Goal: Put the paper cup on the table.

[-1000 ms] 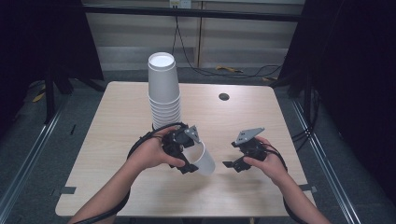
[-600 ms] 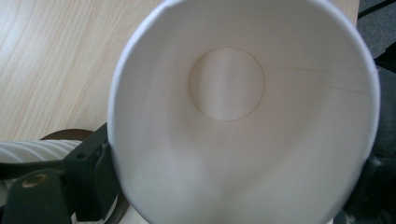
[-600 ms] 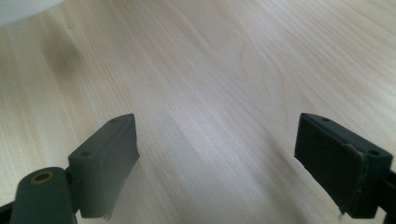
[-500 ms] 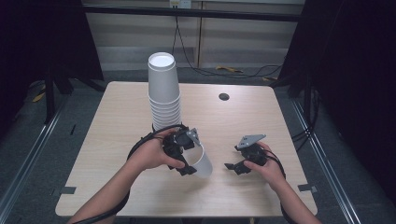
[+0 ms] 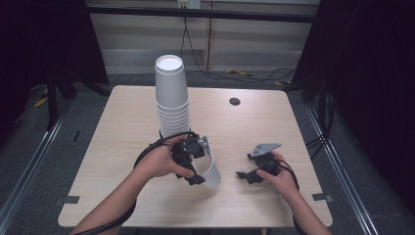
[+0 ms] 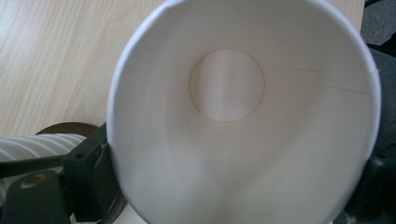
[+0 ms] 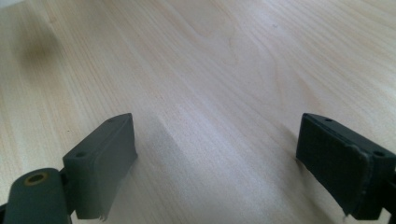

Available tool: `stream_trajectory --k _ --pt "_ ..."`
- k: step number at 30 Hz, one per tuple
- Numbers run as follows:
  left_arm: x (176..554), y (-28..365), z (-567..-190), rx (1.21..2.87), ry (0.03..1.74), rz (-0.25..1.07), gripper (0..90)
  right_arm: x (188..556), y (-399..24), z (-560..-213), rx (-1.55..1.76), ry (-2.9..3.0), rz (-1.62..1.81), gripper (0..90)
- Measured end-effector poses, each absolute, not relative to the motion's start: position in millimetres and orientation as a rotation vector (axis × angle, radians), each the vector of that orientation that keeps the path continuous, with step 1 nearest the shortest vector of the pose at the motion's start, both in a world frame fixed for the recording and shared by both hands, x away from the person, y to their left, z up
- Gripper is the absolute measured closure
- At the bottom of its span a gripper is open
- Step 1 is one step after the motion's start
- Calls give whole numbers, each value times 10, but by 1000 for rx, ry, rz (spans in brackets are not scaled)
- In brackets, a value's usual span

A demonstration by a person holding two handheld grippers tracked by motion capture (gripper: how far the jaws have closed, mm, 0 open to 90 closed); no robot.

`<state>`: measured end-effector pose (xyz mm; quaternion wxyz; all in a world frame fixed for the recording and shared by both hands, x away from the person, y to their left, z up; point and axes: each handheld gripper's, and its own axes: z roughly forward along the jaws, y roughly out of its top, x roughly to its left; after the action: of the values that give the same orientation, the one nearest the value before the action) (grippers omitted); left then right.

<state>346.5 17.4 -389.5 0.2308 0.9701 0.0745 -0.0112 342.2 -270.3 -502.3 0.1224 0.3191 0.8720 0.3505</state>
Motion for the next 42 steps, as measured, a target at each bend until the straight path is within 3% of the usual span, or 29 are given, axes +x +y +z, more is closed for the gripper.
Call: stream_trajectory --k 42 --pt "3421 -11 -4062 2758 100 -4 63 3419 -2711 -5047 938 2518 1043 105"
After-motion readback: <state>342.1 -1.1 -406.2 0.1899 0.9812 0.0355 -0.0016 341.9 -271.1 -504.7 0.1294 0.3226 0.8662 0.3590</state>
